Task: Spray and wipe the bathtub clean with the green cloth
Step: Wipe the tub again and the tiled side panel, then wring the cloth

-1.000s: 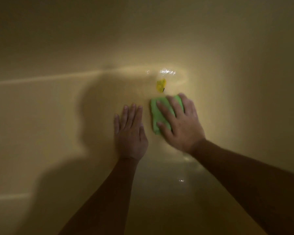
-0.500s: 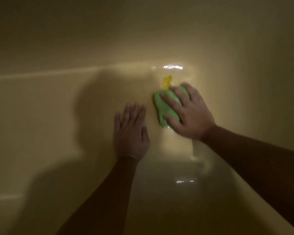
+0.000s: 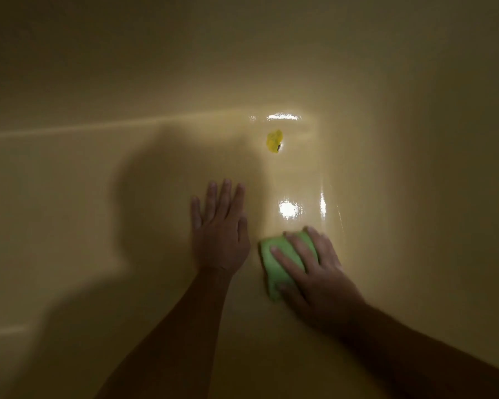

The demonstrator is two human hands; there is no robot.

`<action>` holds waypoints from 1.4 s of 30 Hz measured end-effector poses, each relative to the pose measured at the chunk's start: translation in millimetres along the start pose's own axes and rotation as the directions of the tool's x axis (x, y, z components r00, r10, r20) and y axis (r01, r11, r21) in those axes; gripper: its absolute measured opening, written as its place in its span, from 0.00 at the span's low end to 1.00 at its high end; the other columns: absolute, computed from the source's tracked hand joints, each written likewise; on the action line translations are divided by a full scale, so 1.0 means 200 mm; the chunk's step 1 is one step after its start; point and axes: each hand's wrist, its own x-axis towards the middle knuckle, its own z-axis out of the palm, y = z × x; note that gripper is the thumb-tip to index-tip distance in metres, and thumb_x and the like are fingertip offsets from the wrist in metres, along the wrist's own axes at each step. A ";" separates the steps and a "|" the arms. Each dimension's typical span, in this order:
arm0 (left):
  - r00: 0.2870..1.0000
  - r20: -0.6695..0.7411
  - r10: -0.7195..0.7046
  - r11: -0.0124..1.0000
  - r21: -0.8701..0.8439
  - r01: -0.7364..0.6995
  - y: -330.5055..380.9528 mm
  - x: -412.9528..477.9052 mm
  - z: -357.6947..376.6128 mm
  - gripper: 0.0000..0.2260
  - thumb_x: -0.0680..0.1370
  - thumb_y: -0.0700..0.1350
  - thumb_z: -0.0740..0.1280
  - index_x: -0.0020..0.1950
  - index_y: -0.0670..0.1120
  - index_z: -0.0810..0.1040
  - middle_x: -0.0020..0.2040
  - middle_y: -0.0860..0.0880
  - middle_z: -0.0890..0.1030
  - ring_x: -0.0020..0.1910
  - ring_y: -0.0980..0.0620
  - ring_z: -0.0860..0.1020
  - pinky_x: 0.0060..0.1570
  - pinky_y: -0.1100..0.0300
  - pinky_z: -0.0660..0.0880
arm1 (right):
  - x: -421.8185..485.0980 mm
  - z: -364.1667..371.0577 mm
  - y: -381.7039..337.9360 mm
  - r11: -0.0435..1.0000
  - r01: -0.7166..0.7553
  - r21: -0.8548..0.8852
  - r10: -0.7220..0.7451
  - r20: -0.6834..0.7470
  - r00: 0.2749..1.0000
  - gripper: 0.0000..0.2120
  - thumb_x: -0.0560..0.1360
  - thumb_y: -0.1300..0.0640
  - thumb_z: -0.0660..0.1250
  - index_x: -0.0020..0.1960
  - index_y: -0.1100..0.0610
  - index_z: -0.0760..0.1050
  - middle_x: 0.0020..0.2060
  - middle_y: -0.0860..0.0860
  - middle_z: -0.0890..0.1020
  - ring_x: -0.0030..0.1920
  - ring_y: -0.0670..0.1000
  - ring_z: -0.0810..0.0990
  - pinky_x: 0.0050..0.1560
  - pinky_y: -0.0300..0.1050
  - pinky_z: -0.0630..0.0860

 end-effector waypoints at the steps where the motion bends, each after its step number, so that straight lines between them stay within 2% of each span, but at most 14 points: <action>1: 1.000 0.008 0.003 1.000 0.009 -0.003 0.00 -0.02 0.00 0.26 0.84 0.52 0.54 0.84 0.53 0.60 0.84 0.49 0.60 0.84 0.45 0.54 0.80 0.37 0.49 | -0.05 0.00 0.00 1.000 0.025 -0.001 -0.025 0.053 0.998 0.30 0.84 0.35 0.52 0.84 0.42 0.54 0.82 0.53 0.60 0.82 0.64 0.50 0.78 0.73 0.54; 3: 1.000 0.018 0.014 1.000 0.024 -0.014 -0.01 -0.05 0.00 0.26 0.85 0.53 0.54 0.84 0.53 0.59 0.84 0.49 0.60 0.84 0.45 0.52 0.80 0.37 0.49 | -0.06 -0.04 0.06 0.997 0.071 -0.028 -0.068 0.099 0.993 0.31 0.83 0.33 0.52 0.84 0.40 0.53 0.82 0.51 0.59 0.83 0.63 0.51 0.78 0.70 0.53; 5: 1.000 0.013 0.016 0.999 0.031 -0.017 -0.01 -0.05 0.01 0.26 0.85 0.54 0.54 0.84 0.53 0.59 0.84 0.49 0.59 0.84 0.45 0.52 0.80 0.37 0.49 | 0.05 -0.08 0.15 0.995 0.080 -0.064 -0.077 0.051 0.996 0.32 0.83 0.33 0.54 0.84 0.42 0.55 0.82 0.52 0.62 0.82 0.64 0.54 0.79 0.70 0.55; 10: 0.999 -0.026 0.028 0.999 0.029 -0.027 -0.02 -0.05 0.02 0.25 0.86 0.55 0.54 0.84 0.53 0.61 0.84 0.49 0.60 0.84 0.46 0.53 0.80 0.36 0.50 | 0.54 -0.21 0.37 0.989 -0.077 -0.126 0.048 -0.218 0.975 0.32 0.81 0.38 0.61 0.82 0.48 0.64 0.78 0.57 0.68 0.79 0.67 0.60 0.76 0.68 0.60; 14: 0.998 -0.044 0.037 0.999 0.036 -0.035 -0.03 -0.04 0.02 0.25 0.86 0.55 0.55 0.84 0.54 0.61 0.84 0.50 0.61 0.84 0.46 0.54 0.80 0.36 0.50 | 0.82 -0.27 0.39 0.975 -0.190 -0.115 0.147 -0.307 0.940 0.32 0.83 0.38 0.57 0.83 0.49 0.59 0.80 0.57 0.64 0.80 0.66 0.54 0.79 0.67 0.54; 17: 0.998 -0.034 0.045 0.999 0.033 -0.043 -0.04 -0.04 0.02 0.25 0.86 0.55 0.55 0.84 0.54 0.61 0.83 0.51 0.61 0.84 0.47 0.54 0.80 0.37 0.49 | 0.74 -0.20 0.30 0.967 -0.247 -0.062 0.213 -0.336 0.918 0.32 0.83 0.39 0.58 0.83 0.50 0.59 0.80 0.59 0.63 0.80 0.68 0.54 0.78 0.69 0.54; 20: 0.998 -0.022 0.064 0.998 -0.021 -0.064 -0.06 -0.04 0.01 0.25 0.85 0.52 0.55 0.83 0.52 0.63 0.83 0.50 0.63 0.83 0.46 0.56 0.80 0.38 0.51 | 0.45 -0.06 0.11 0.987 -0.161 -0.004 0.155 -0.249 0.956 0.32 0.82 0.40 0.59 0.83 0.49 0.60 0.80 0.60 0.63 0.80 0.70 0.55 0.76 0.71 0.57; 24: 0.996 0.023 0.088 0.996 -0.024 -0.088 -0.15 -0.10 -0.02 0.25 0.85 0.51 0.53 0.84 0.51 0.61 0.83 0.50 0.61 0.84 0.46 0.55 0.80 0.39 0.51 | 0.06 0.08 -0.16 0.998 0.035 0.047 -0.032 -0.056 0.998 0.31 0.83 0.37 0.57 0.83 0.45 0.59 0.81 0.55 0.63 0.81 0.67 0.54 0.77 0.72 0.55; 27: 0.993 0.048 0.105 0.994 -0.002 -0.105 -0.19 -0.12 -0.03 0.25 0.85 0.51 0.53 0.84 0.52 0.59 0.84 0.51 0.60 0.84 0.47 0.53 0.80 0.38 0.51 | 0.09 0.05 -0.13 0.984 0.177 0.025 -0.178 0.036 0.983 0.31 0.83 0.35 0.56 0.83 0.43 0.57 0.81 0.53 0.63 0.82 0.64 0.54 0.79 0.70 0.53; 30: 0.997 0.023 0.075 0.997 -0.004 -0.075 -0.19 -0.10 -0.02 0.26 0.84 0.51 0.55 0.83 0.52 0.63 0.83 0.51 0.63 0.84 0.46 0.56 0.80 0.38 0.52 | 0.31 -0.03 -0.02 0.964 0.264 -0.039 -0.263 0.029 0.964 0.31 0.83 0.35 0.58 0.83 0.44 0.58 0.80 0.54 0.64 0.81 0.65 0.56 0.79 0.68 0.54; 35: 0.999 -0.037 0.036 0.999 -0.036 -0.037 -0.22 -0.08 -0.02 0.26 0.84 0.51 0.57 0.83 0.50 0.64 0.82 0.52 0.64 0.83 0.47 0.57 0.80 0.37 0.52 | 0.91 -0.13 0.12 0.986 0.138 -0.093 -0.153 -0.169 0.974 0.31 0.81 0.38 0.60 0.81 0.50 0.65 0.77 0.58 0.69 0.78 0.70 0.61 0.74 0.70 0.61; 39: 0.997 -0.052 0.056 0.997 -0.049 -0.058 -0.25 -0.06 -0.03 0.25 0.84 0.51 0.58 0.82 0.52 0.65 0.82 0.53 0.64 0.83 0.48 0.56 0.80 0.37 0.51 | 1.22 -0.24 0.16 0.994 0.007 -0.109 -0.033 -0.235 0.971 0.33 0.82 0.36 0.54 0.83 0.49 0.57 0.80 0.59 0.62 0.80 0.70 0.54 0.78 0.70 0.53; 42: 0.998 -0.032 0.061 0.997 -0.051 -0.062 -0.28 -0.05 -0.03 0.25 0.84 0.51 0.57 0.82 0.52 0.65 0.82 0.52 0.64 0.83 0.47 0.57 0.80 0.38 0.52 | 1.12 -0.17 0.09 0.991 -0.062 -0.123 0.024 -0.290 0.957 0.33 0.83 0.37 0.53 0.84 0.51 0.57 0.80 0.61 0.62 0.80 0.70 0.55 0.77 0.71 0.55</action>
